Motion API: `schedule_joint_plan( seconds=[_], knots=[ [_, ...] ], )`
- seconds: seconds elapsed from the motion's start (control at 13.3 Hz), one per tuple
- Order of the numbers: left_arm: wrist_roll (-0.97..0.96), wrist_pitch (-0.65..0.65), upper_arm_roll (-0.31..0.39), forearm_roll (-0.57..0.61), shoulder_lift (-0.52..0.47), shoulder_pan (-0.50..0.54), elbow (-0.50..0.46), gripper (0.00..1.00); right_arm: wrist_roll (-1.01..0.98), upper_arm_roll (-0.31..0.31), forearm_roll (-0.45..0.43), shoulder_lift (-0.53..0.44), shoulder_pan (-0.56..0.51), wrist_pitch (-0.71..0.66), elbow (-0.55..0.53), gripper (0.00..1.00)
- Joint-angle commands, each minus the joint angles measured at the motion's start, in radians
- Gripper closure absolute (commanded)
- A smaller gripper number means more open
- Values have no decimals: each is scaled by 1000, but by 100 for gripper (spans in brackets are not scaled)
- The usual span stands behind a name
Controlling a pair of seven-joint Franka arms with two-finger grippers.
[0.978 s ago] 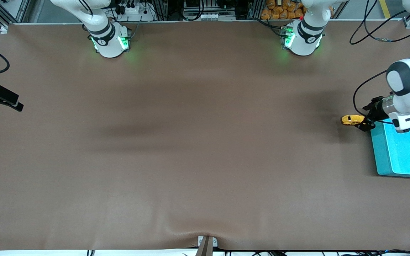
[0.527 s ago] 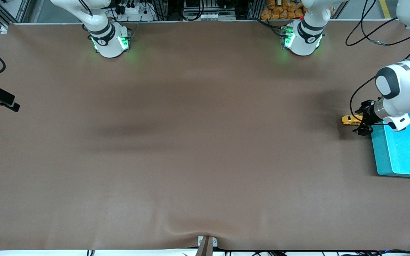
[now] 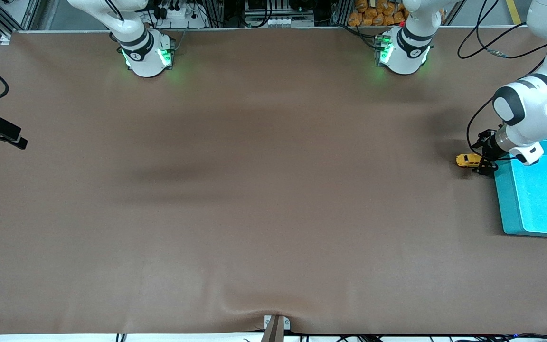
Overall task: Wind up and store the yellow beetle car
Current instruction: 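Lower the left gripper and close it on the car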
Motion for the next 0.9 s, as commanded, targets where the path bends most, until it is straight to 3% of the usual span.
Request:
schedule_joint_plan(
  seconds=[0.0,0.08,0.15,0.23,0.3,0.6,0.83],
  knots=[
    [-7,32,-4,14,12,10,-7,0,-3,-1,-12,-19,6,2,-14,0],
    [-13,54,-4,14,21,11,-5,11,-5,-1,-12,-17,6,5,-13,0],
    [-13,68,-4,14,24,14,-5,53,-5,-1,-12,-17,8,5,-13,0],
    [-11,68,-4,14,28,19,-3,83,-3,-1,-13,-17,11,3,-13,0],
    [-11,68,-4,14,25,17,-3,91,-5,-1,-13,-17,11,3,-13,0],
    [-19,59,-38,16,-20,-1,0,96,-3,-1,-12,-16,11,8,-13,0],
    [-16,-22,-81,16,-73,0,27,98,-5,-1,-13,-14,9,13,-13,0]
  ],
)
